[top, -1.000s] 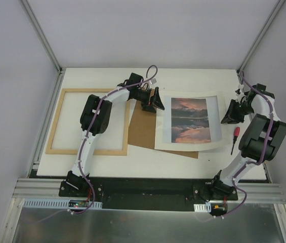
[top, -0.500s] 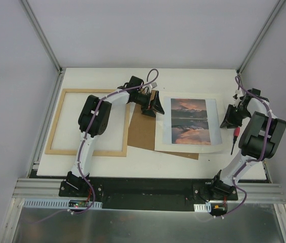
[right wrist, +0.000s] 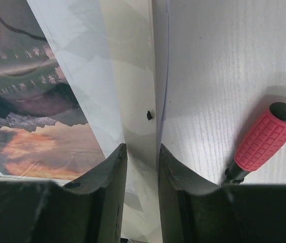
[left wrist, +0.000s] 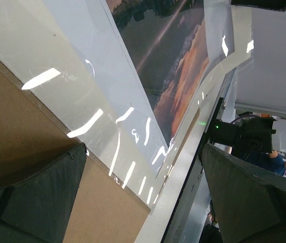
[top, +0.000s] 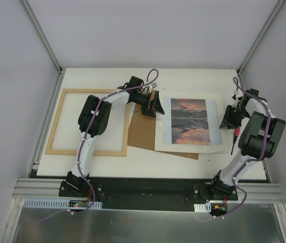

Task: Take the photo out of the frame
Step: Adjust the photo frame item at the center of the board.

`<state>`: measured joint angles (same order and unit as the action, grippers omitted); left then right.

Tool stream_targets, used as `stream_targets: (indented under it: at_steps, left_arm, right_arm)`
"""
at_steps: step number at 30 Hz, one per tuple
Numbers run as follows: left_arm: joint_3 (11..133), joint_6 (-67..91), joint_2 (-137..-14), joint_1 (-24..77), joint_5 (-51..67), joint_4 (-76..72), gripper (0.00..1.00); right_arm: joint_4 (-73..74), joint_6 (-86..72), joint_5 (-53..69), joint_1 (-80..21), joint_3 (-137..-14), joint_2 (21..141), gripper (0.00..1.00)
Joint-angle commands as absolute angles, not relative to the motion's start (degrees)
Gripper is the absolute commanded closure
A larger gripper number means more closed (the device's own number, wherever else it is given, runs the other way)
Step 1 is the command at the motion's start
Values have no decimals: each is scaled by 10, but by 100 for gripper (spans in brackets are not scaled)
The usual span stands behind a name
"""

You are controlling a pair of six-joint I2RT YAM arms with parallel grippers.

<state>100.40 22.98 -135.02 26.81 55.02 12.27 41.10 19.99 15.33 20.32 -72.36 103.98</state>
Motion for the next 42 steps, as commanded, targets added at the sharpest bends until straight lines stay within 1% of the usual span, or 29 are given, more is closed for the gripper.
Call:
stream_targets:
  at_steps: [1,25,33,38,42]
  left_arm:
    - [975,205,-1369,287,501,170,1]
    - [984,212,-1383,308,490,166,1]
    - [987,213,-1383,309,490,166,1]
    - [980,213,-1384,309,488,164,1]
    - [976,215,-1383,308,489,161,1]
  right_arm:
    - [409,194,156,190,-723,1040,68]
    - [407,197,138,183,-725,1060,44]
    - [410,198,147,183,-728,1069,40]
    - [408,195,85,183,-729,1055,38]
    - [407,196,75,182,-729,1048,36]
